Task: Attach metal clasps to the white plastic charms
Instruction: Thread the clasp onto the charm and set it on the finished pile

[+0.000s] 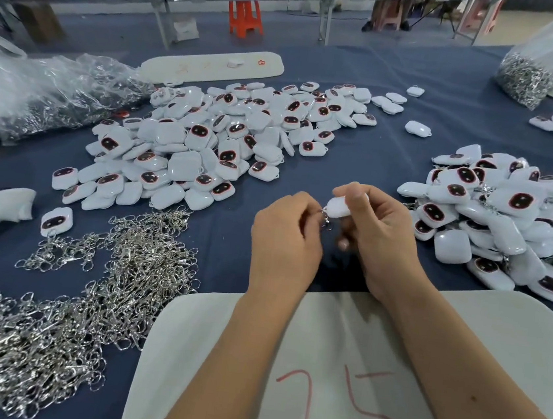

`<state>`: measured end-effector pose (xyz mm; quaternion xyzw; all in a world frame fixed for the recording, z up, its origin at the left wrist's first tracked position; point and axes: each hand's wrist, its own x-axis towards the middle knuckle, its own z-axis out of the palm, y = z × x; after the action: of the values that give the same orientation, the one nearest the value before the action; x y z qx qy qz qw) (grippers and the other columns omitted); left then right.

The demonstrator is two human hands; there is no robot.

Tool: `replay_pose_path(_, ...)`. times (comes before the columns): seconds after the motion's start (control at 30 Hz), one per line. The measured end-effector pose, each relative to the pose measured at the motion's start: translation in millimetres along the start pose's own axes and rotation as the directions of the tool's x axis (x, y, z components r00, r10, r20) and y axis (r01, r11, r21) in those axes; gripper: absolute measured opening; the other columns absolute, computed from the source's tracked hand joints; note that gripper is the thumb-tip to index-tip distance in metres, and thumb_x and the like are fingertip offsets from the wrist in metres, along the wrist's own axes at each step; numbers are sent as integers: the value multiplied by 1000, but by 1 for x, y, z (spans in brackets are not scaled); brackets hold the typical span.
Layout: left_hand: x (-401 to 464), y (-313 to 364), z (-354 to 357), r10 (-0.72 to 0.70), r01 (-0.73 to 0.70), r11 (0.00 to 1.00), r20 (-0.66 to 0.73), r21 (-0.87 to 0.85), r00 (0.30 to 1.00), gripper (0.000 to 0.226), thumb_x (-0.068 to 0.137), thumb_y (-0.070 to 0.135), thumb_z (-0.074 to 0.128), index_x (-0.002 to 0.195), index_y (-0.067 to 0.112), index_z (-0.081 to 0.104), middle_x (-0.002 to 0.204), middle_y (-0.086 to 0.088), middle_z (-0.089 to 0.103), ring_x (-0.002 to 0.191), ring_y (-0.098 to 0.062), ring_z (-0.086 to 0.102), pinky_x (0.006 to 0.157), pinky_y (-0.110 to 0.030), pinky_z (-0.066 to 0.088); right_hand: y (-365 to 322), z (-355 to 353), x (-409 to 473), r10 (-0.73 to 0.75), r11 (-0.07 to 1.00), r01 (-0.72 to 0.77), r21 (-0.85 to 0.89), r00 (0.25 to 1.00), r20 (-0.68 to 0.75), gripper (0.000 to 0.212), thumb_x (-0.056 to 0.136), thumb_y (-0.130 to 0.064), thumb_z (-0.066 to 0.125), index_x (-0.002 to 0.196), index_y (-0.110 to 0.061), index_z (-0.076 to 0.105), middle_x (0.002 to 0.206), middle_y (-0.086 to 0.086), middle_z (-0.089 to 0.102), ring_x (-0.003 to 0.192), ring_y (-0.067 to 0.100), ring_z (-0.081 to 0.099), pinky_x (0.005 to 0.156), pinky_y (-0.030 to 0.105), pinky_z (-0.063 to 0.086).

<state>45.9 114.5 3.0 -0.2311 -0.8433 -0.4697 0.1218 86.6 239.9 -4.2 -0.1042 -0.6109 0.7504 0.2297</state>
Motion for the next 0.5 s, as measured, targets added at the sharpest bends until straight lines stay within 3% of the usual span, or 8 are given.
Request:
replay_pose_path(0.07, 1, 1, -3, -108, 93, 954, -39, -285, 993, 14, 92, 5, 68, 84, 16, 72, 79, 6, 71, 77, -11, 65, 74, -23, 51, -1, 0, 1, 49, 982, -58, 180, 997, 54, 44, 87, -58, 72, 94, -14, 77, 63, -1, 57, 53, 10, 45, 47, 22, 41)
replay_pose_path(0.17, 2, 4, -1, -292, 296, 756, 104, -584, 951, 10, 97, 7, 66, 93, 12, 74, 87, 3, 74, 82, -13, 67, 83, -30, 57, -2, 1, 2, 68, 936, -110, 334, 989, 134, 42, 91, -45, 66, 106, -6, 71, 69, -3, 60, 57, 6, 49, 51, 19, 43)
replay_pose_path(0.27, 1, 7, 4, -380, 437, 523, 258, -732, 888, 13, 101, 6, 61, 103, -3, 69, 90, -11, 74, 79, -22, 67, 87, -37, 58, -2, -1, 1, 71, 913, -149, 381, 975, 211, 35, 88, -30, 74, 112, -5, 68, 77, 0, 66, 64, 8, 56, 58, 18, 49)
replay_pose_path(0.33, 2, 7, 4, -398, 466, 433, 300, -772, 867, 15, 102, 5, 58, 105, -8, 67, 88, -13, 73, 70, -21, 66, 83, -35, 58, -2, -3, 1, 91, 901, -183, 392, 966, 242, 35, 84, -21, 79, 114, -7, 69, 87, 5, 69, 66, 11, 57, 62, 19, 52)
replay_pose_path(0.4, 2, 7, 5, -412, 453, 424, 278, -784, 868, 14, 103, 4, 57, 100, -4, 68, 83, -9, 73, 66, -16, 66, 76, -29, 59, -1, -4, 1, 103, 904, -196, 381, 963, 251, 33, 83, -14, 79, 115, -8, 71, 93, 9, 70, 64, 12, 57, 65, 20, 54)
replay_pose_path(0.5, 2, 6, 8, -431, 387, 491, 168, -781, 887, 11, 101, 2, 59, 96, 2, 69, 80, -6, 71, 70, -15, 64, 75, -28, 57, 1, -2, 1, 90, 924, -168, 345, 969, 230, 32, 84, -9, 78, 115, -10, 72, 95, 9, 71, 65, 13, 59, 68, 20, 55)
